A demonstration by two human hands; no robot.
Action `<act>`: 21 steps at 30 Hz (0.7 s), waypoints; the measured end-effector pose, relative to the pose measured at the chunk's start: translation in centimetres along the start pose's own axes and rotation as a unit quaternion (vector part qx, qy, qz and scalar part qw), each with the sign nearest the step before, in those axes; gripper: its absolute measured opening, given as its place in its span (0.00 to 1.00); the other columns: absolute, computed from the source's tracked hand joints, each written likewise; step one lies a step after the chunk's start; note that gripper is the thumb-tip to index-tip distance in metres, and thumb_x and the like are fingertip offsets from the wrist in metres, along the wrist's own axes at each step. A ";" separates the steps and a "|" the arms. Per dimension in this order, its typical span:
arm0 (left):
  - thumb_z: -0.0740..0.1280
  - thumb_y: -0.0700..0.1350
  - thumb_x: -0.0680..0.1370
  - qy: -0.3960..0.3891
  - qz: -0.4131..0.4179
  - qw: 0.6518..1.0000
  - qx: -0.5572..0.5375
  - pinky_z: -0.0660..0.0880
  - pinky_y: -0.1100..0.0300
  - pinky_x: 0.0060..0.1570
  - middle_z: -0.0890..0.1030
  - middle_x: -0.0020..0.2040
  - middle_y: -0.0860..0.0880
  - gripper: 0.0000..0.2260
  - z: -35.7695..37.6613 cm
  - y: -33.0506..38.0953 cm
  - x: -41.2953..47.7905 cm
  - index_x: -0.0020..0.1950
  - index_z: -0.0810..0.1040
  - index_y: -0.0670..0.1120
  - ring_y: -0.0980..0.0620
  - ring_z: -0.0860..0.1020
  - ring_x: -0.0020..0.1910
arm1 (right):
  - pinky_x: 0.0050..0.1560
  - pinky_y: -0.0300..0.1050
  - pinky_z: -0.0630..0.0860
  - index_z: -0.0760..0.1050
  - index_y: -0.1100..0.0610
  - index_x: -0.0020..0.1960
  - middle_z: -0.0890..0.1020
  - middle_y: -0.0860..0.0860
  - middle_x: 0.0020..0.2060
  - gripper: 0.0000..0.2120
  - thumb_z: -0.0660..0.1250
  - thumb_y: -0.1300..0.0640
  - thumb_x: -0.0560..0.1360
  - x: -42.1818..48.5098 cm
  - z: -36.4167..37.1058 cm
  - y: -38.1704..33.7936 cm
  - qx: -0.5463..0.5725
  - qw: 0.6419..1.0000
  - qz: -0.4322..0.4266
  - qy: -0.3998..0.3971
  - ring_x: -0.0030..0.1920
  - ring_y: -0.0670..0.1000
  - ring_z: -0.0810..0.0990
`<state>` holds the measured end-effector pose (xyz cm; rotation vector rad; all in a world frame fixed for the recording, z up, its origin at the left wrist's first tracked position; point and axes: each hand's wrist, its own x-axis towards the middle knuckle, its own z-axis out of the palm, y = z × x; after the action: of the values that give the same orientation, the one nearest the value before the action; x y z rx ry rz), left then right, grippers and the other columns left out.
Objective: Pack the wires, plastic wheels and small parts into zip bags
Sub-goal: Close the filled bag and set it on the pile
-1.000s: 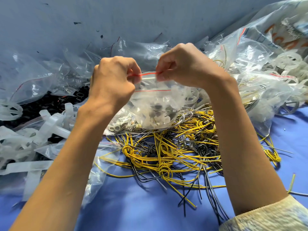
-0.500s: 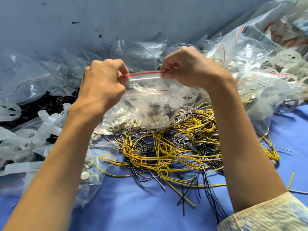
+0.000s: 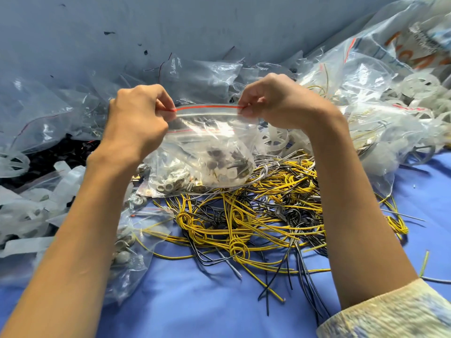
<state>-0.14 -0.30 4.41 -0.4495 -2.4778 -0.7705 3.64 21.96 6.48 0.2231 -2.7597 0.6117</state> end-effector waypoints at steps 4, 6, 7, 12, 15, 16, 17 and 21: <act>0.68 0.37 0.75 -0.059 -0.001 0.998 -0.005 0.71 0.60 0.50 0.79 0.40 0.48 0.06 -0.1 -0.6 0.3 0.46 0.79 0.49 0.48 0.76 0.43 | 0.34 0.42 0.72 0.82 0.55 0.50 0.78 0.50 0.37 0.06 0.69 0.59 0.74 0.4 0.8 -0.2 0.024 0.998 0.002 0.060 0.34 0.50 0.75; 0.68 0.38 0.76 -0.083 -0.001 0.996 -0.010 0.72 0.58 0.50 0.79 0.40 0.47 0.06 -0.1 -0.7 0.3 0.45 0.78 0.50 0.47 0.76 0.43 | 0.35 0.39 0.68 0.82 0.57 0.51 0.78 0.51 0.38 0.07 0.69 0.60 0.74 0.6 1.0 -0.2 0.039 0.995 -0.008 0.087 0.35 0.48 0.73; 0.68 0.38 0.76 -0.089 -0.003 0.996 -0.010 0.72 0.58 0.49 0.79 0.41 0.47 0.07 -0.1 -0.7 0.2 0.44 0.77 0.50 0.46 0.76 0.43 | 0.35 0.39 0.67 0.83 0.57 0.51 0.78 0.52 0.37 0.07 0.69 0.60 0.74 0.7 1.1 -0.3 0.047 0.994 -0.014 0.097 0.35 0.48 0.72; 0.67 0.35 0.75 -0.076 -0.016 0.997 -0.003 0.70 0.61 0.47 0.80 0.41 0.47 0.10 -0.1 -0.8 0.3 0.43 0.76 0.51 0.48 0.76 0.43 | 0.32 0.36 0.67 0.83 0.57 0.48 0.75 0.50 0.33 0.05 0.70 0.61 0.73 0.8 1.2 -0.9 0.092 0.988 -0.033 0.117 0.34 0.48 0.71; 0.69 0.42 0.77 -0.113 0.013 0.988 -0.102 0.69 0.65 0.39 0.80 0.39 0.50 0.04 -0.4 -0.3 0.2 0.44 0.77 0.50 0.55 0.75 0.38 | 0.35 0.33 0.68 0.82 0.58 0.48 0.75 0.46 0.31 0.05 0.69 0.62 0.72 0.8 1.2 -1.0 0.134 0.981 -0.029 0.140 0.33 0.46 0.71; 0.68 0.48 0.77 -0.148 0.028 0.977 -0.151 0.69 0.66 0.40 0.80 0.40 0.51 0.03 -0.6 0.1 0.0 0.44 0.76 0.51 0.57 0.75 0.38 | 0.37 0.35 0.70 0.82 0.59 0.47 0.75 0.45 0.31 0.05 0.69 0.63 0.72 0.8 1.3 -1.0 0.146 0.977 -0.026 0.152 0.33 0.45 0.72; 0.68 0.55 0.75 -0.190 0.036 0.961 -0.196 0.70 0.66 0.43 0.80 0.42 0.52 0.08 -0.7 0.4 -0.2 0.45 0.76 0.52 0.58 0.76 0.40 | 0.38 0.36 0.71 0.82 0.60 0.47 0.76 0.45 0.31 0.06 0.69 0.64 0.72 0.9 1.3 -1.0 0.154 0.974 -0.025 0.165 0.33 0.45 0.73; 0.74 0.65 0.64 -0.254 0.072 0.956 -0.123 0.71 0.68 0.40 0.79 0.41 0.58 0.20 0.1 1.4 -0.8 0.43 0.74 0.53 0.61 0.76 0.39 | 0.41 0.50 0.78 0.81 0.58 0.42 0.77 0.52 0.31 0.09 0.67 0.69 0.69 0.8 1.1 -1.0 0.231 0.955 -0.017 0.186 0.33 0.51 0.78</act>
<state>1.15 0.72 4.54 -1.0212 -2.7747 -1.0086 2.80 20.50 6.20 0.2279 -2.2164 1.1565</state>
